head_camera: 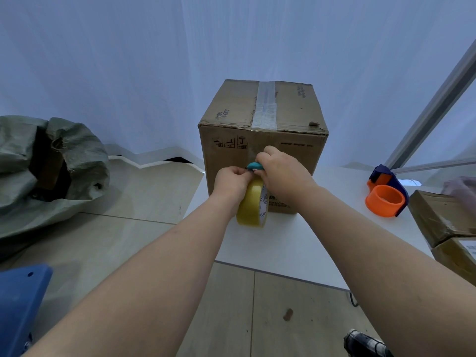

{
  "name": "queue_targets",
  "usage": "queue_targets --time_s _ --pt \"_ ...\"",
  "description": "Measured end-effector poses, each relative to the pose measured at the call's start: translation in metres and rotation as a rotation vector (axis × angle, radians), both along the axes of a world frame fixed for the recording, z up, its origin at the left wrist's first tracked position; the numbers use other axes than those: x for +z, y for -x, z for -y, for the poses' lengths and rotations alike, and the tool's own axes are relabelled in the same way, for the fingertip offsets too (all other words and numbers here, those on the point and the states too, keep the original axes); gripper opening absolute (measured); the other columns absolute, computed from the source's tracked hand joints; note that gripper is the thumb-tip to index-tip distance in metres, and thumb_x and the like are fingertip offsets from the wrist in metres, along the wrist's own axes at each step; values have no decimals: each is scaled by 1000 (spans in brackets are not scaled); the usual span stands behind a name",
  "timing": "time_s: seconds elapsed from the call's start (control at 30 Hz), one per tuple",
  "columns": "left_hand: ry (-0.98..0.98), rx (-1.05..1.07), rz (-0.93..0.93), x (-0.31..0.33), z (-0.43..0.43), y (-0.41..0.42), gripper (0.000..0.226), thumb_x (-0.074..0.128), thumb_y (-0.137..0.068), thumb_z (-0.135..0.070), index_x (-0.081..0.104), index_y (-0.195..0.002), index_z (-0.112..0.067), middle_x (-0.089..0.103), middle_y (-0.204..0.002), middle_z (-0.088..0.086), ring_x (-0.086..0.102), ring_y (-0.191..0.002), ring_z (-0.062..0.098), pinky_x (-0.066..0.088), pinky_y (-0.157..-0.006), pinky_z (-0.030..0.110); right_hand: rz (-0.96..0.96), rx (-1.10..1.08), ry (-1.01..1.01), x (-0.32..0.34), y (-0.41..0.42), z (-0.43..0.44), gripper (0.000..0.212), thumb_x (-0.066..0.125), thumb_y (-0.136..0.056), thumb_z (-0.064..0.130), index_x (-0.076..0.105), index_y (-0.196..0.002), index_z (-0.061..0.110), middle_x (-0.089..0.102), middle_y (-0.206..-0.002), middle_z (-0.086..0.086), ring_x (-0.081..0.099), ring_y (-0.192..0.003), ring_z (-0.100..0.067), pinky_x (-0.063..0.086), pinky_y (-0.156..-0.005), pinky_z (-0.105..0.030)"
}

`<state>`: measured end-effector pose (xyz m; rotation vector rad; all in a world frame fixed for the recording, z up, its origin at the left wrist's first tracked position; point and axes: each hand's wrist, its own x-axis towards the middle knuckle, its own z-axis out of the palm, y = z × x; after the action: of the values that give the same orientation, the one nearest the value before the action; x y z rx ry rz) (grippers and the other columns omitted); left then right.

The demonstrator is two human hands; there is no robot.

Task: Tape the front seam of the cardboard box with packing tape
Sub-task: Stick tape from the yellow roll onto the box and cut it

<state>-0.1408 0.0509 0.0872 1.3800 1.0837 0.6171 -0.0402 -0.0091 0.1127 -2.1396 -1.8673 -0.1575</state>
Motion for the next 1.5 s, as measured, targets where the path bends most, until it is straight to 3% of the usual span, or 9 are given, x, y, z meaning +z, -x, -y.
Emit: queue_targets --time_s 0.3,0.5,0.67,0.8,1.17,1.27,1.37,1.5 --pt "-4 -14 -4 2 0 -1 17 63 -89 -22 57 -74 -20 57 -79 0 54 -73 16 47 -71 32 13 -56 46 2 -5 7 17 52 -94 19 58 -104 7 53 -104 -8 53 -80 -20 53 -72 -35" --pt "-19 -1 -15 3 -1 1 14 62 -89 -21 60 -76 -17 61 -85 5 57 -85 24 50 -84 40 23 -50 46 3 -2 4 15 55 -92 16 58 -104 8 55 -105 -8 54 -79 -19 54 -70 -34" --pt "-24 -24 -17 4 1 1 10 62 -90 -23 60 -89 -13 57 -79 0 53 -73 15 46 -66 28 23 -53 54 6 -5 10 19 52 -94 20 58 -104 6 54 -104 -9 49 -78 -18 53 -71 -36" --pt "-36 -8 -20 3 0 0 10 63 -89 -23 62 -88 -13 58 -79 0 54 -79 20 48 -79 36 11 -77 60 6 -9 14 21 51 -94 22 60 -104 6 54 -102 -8 56 -81 -21 54 -74 -39" --pt "-31 -36 -18 1 -3 2 9 62 -90 -23 61 -86 -16 57 -80 -1 52 -72 14 45 -70 31 0 -57 56 6 -8 13 21 50 -95 23 60 -105 7 46 -93 -2 50 -77 -16 47 -67 -29" --pt "-39 -30 -26 -1 -4 1 9 62 -89 -24 62 -87 -15 58 -81 -1 54 -77 17 47 -75 34 13 -69 60 6 -12 18 21 51 -95 22 60 -105 6 54 -100 -7 51 -77 -17 50 -70 -31" --pt "-44 -11 -31 -2 -5 0 9 63 -88 -23 63 -83 -16 59 -82 0 55 -79 18 48 -78 35 34 -94 89 3 -18 25 21 50 -95 21 60 -106 5 54 -103 -8 50 -76 -17 44 -67 -27" --pt "-46 -16 -21 -2 -6 0 9 64 -88 -21 62 -81 -15 58 -82 -1 54 -77 16 46 -77 33 -54 -133 60 -1 -31 33 23 50 -95 23 59 -107 5 51 -97 -4 52 -81 -18 43 -71 -26"
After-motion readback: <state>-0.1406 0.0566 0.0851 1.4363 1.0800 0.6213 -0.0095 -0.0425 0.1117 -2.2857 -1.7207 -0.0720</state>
